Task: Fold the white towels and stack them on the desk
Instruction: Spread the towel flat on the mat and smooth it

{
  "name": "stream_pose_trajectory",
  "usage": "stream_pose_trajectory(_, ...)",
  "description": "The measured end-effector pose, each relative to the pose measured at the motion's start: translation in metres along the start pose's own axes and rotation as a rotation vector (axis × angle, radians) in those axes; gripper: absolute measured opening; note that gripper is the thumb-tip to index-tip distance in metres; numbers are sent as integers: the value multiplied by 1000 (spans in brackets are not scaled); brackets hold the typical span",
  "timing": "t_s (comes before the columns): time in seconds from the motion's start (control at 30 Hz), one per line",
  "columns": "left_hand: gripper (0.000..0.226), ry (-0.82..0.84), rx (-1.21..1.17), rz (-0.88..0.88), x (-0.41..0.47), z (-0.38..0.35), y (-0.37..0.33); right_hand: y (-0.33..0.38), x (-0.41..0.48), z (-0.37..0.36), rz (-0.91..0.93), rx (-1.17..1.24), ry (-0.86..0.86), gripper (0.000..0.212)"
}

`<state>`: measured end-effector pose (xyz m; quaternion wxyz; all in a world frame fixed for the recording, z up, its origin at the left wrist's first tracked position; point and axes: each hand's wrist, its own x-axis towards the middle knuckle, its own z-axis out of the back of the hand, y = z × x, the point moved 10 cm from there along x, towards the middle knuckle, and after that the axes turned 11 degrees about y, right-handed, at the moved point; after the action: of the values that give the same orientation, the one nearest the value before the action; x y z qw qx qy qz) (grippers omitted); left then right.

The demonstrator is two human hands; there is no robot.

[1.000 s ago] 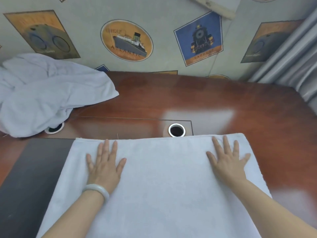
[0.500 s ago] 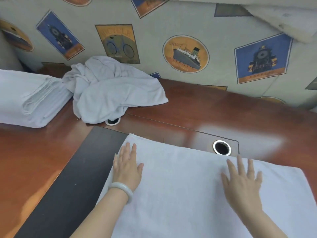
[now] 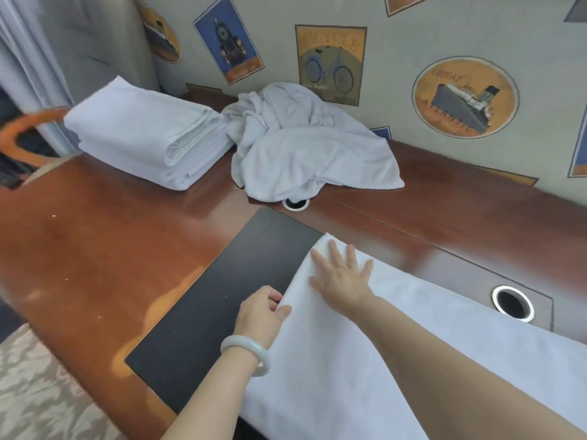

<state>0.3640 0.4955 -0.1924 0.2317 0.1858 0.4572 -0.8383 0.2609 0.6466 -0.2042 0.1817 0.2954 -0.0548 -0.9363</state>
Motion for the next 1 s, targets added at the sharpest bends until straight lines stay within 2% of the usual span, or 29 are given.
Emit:
stream_pose_trajectory(0.07,9,49,-2,11,-6,1,7,-2,12,-4,-80,-3,22,59)
stream_pose_trajectory(0.23,25,176,112,63,-42,3,48,2,17,-7,-156,-31,-92,61)
stream_pose_trajectory(0.5,28,63,170,-27,-74,15,86,0,12,-7,-141,-70,-224,62)
stream_pose_trajectory(0.67,21,56,235,-56,-82,16,89,-1,13,-7,-137,-83,-237,61)
stream_pose_trajectory(0.73,15,-10,267,-45,-84,17,79,-1,12,-7,-145,-77,-231,61)
stream_pose_trajectory(0.8,11,-188,446,-126,-91,18,57,-2,12,-8,-154,-76,-226,62)
stream_pose_trajectory(0.87,35,-285,552,-294,-95,-2,26,-3,14,-8,-147,-45,-231,63)
stream_pose_trajectory(0.93,49,-226,642,-423,-79,-36,0,-5,12,-3,-111,63,-240,64)
stream_pose_trajectory(1.0,55,-121,714,-433,-52,-57,-11,0,1,4,-50,162,-290,63)
